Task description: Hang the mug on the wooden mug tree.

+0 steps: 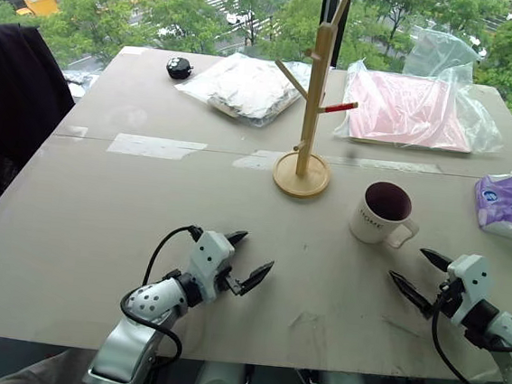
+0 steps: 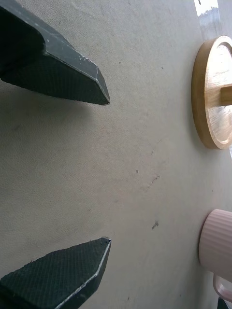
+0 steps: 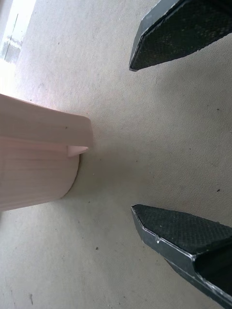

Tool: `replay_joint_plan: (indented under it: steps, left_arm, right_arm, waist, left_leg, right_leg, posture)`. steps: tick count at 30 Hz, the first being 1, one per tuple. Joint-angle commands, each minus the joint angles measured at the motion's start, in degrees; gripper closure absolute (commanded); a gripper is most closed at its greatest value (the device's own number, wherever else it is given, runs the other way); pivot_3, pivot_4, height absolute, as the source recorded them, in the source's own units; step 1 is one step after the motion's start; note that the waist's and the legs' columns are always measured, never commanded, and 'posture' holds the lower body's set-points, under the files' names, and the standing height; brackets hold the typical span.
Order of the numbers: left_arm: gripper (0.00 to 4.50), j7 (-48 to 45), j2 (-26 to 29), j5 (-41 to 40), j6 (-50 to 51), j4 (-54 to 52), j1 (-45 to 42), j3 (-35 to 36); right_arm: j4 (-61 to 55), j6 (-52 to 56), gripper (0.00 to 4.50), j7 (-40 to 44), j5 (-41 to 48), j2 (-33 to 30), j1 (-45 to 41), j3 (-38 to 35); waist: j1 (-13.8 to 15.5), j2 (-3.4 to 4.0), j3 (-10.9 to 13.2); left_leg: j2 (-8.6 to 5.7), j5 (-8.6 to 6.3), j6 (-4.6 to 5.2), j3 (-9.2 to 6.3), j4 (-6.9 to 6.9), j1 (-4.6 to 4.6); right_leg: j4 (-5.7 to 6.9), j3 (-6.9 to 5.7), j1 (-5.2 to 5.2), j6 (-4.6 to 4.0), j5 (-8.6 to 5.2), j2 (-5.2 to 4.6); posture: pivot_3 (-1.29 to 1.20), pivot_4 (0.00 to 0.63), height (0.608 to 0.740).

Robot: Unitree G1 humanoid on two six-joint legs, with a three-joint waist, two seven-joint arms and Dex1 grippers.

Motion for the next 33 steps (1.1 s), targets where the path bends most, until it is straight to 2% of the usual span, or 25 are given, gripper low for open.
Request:
replay_joint_plan:
  steps: [1, 18, 25, 29, 33]
  left_arm:
    - [0.00, -0.92, 0.48, -0.73, 0.63, -1.33, 1.15, -0.72]
    - [0.00, -3.86, 2.46, -3.33, 0.94, -1.47, 0.50, 0.80]
    - [0.00, -5.83, 3.42, -4.03, 1.09, -0.77, -2.21, 0.78]
    - [0.00, -11.17, 4.51, -6.97, 0.90, -2.13, -5.70, -0.20]
    - [0.00, -18.29, 7.88, -10.96, 3.16, -5.03, -9.24, -1.75]
  right_arm:
    - [-2.67, -0.30, 0.04, -0.55, 0.72, 0.66, 1.01, -0.57]
    - [-6.55, 1.68, 0.04, -5.09, 1.67, 5.45, 3.68, -0.09]
    - [-7.73, 2.65, 0.04, -10.33, 3.30, 9.83, 2.46, -1.35]
    - [-10.29, 3.78, 0.04, -15.56, 4.03, 14.02, 0.89, -1.49]
    - [-9.83, 2.94, 0.04, -20.12, 2.77, 16.90, -1.52, -1.99]
  waist:
    - [0.00, 0.00, 0.00]
    - [-0.03, -0.01, -0.01]
    - [0.02, -0.02, -0.01]
    - [0.04, -0.01, 0.00]
    - [-0.08, -0.04, 0.01]
  left_leg:
    - [0.00, 0.00, 0.00, 0.00, 0.00, 0.00]
    - [0.03, 0.00, 0.00, -0.01, -0.01, 0.00]
    - [0.03, 0.00, 0.00, -0.02, -0.01, -0.01]
    - [0.03, 0.00, 0.00, -0.02, -0.01, -0.01]
    - [0.03, 0.00, 0.00, -0.01, -0.01, -0.03]
  right_leg:
    - [0.00, 0.00, 0.00, 0.00, 0.00, 0.00]
    - [0.00, -0.01, -0.01, 0.10, -0.07, 0.00]
    - [0.00, -0.02, -0.02, 0.10, -0.07, 0.00]
    - [0.00, -0.03, -0.02, 0.09, -0.06, 0.00]
    - [0.00, -0.02, -0.03, -0.01, 0.00, 0.00]
  posture:
    - [0.00, 0.150, 0.740]
    - [0.00, 0.150, 0.740]
    - [0.00, 0.150, 0.740]
    - [0.00, 0.150, 0.740]
    - [0.00, 0.150, 0.740]
